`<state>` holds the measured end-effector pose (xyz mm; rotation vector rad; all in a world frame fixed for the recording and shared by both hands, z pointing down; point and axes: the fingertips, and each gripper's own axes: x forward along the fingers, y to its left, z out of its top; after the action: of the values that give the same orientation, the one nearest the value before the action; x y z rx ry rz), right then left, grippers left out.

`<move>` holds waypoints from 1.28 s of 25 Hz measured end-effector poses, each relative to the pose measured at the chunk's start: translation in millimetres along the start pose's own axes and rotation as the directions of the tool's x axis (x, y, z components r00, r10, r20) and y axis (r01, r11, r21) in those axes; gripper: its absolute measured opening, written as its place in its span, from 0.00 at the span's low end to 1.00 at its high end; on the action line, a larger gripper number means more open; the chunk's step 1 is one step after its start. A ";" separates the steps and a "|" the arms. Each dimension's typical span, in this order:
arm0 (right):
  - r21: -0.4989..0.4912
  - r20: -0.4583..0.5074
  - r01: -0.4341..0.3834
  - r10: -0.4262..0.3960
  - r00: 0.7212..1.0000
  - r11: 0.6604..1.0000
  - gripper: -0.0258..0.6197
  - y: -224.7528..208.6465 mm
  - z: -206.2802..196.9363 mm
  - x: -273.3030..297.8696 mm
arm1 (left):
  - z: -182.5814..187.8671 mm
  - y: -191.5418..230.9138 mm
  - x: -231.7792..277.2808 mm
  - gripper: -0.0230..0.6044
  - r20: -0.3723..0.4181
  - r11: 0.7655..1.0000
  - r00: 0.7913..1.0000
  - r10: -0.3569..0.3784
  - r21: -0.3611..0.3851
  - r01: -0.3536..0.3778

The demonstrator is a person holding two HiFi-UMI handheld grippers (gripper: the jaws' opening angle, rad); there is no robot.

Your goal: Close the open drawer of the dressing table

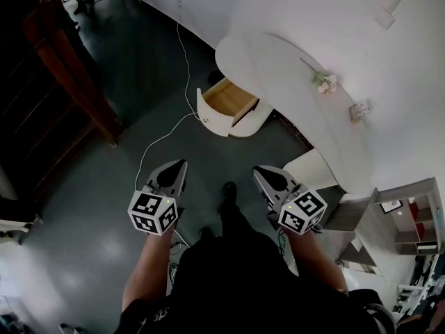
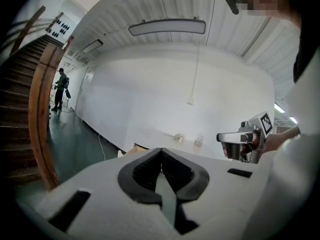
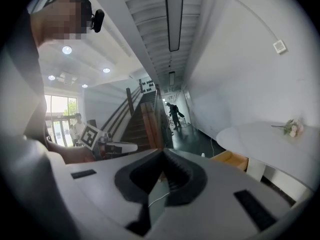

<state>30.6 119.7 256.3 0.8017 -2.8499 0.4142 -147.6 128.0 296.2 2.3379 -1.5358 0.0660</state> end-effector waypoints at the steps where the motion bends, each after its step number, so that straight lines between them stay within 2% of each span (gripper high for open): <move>1: 0.006 0.005 -0.004 0.004 1.000 1.000 0.05 -7.1 2.2 10.5 | -3.0 5.1 8.2 0.05 -0.015 1.000 1.000 -0.003 -0.004 0.003; 6: 0.034 0.015 -0.035 0.034 0.999 0.999 0.05 -56.1 10.0 63.7 | -4.6 29.7 60.5 0.05 -0.075 1.000 0.997 -0.013 0.005 0.014; 11: 0.065 0.017 -0.045 0.044 0.999 0.997 0.05 -127.9 28.1 125.8 | 19.5 70.8 125.3 0.05 -0.102 0.999 0.994 0.031 -0.024 -0.034; 14: 0.057 0.018 -0.070 0.069 0.997 0.996 0.05 -157.4 42.4 158.7 | 35.6 92.1 158.8 0.05 -0.102 0.999 0.994 0.036 -0.005 -0.037; 19: 0.096 -0.012 -0.061 0.063 0.998 0.993 0.05 -183.6 43.6 195.1 | 54.0 117.5 199.9 0.05 -0.081 1.000 0.996 -0.020 -0.021 0.019; 21: 0.130 -0.037 -0.040 0.045 0.998 0.991 0.05 -192.7 34.4 205.0 | 49.6 130.2 214.5 0.05 -0.102 1.000 0.994 -0.026 -0.014 0.025; 24: 0.186 -0.087 0.003 0.013 0.996 0.983 0.05 -205.8 14.6 218.7 | 33.9 153.5 235.0 0.05 -0.136 0.999 0.990 -0.027 -0.043 0.021; 32: 0.224 -0.194 0.052 -0.008 0.981 0.973 0.05 -228.1 -43.6 268.4 | -29.5 199.1 285.5 0.05 -0.212 0.994 0.973 -0.088 -0.088 0.071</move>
<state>-72.5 -184.6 407.0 0.7924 -2.6388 0.7818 -204.0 -185.9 438.6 2.2444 -1.3152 0.2267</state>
